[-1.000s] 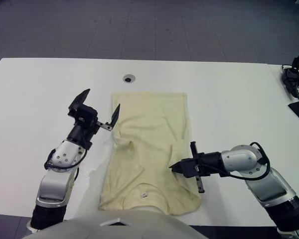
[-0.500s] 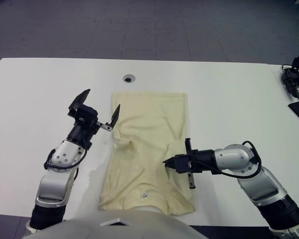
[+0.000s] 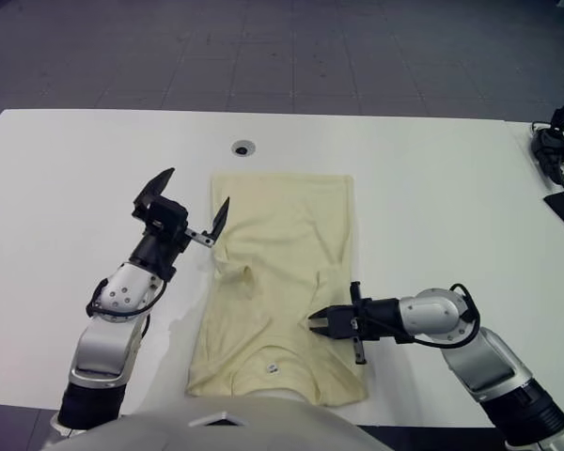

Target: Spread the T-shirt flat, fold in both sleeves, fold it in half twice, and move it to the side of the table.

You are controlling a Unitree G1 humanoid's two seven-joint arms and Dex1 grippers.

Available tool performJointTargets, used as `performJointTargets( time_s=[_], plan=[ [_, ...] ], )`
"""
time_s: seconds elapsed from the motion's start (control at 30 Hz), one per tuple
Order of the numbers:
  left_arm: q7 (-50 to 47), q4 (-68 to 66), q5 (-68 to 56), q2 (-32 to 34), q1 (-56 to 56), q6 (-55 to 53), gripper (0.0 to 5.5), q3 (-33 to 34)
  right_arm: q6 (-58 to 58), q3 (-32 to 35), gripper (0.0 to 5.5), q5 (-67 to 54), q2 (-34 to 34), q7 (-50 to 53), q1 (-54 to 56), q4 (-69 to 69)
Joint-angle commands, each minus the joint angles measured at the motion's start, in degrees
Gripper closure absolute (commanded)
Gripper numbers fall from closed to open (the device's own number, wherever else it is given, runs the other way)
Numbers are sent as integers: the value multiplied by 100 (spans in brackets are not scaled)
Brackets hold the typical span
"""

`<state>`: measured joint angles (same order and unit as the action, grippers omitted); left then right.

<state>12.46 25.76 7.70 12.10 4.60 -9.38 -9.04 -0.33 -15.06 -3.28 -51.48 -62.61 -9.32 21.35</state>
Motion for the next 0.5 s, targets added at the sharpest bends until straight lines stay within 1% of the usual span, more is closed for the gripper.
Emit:
performJointTargets(
  time_s=[0.03,0.23,0.4,0.5],
  plan=[
    [34,-17,15,33,-39,-31,10,-10,70,246,388,-289,134,140,-47,-55],
    [36,-12,19,35,-36,-27,10,-7,460,1075,299,-1623,470,252,-118,11],
    [39,28,9,46,-10,-40,10,12,986,1913,217,-2894,427,-83,-181,-216],
    [43,48,-4,53,5,-38,10,28,1034,2167,169,-3014,297,-412,-247,-717]
  ],
)
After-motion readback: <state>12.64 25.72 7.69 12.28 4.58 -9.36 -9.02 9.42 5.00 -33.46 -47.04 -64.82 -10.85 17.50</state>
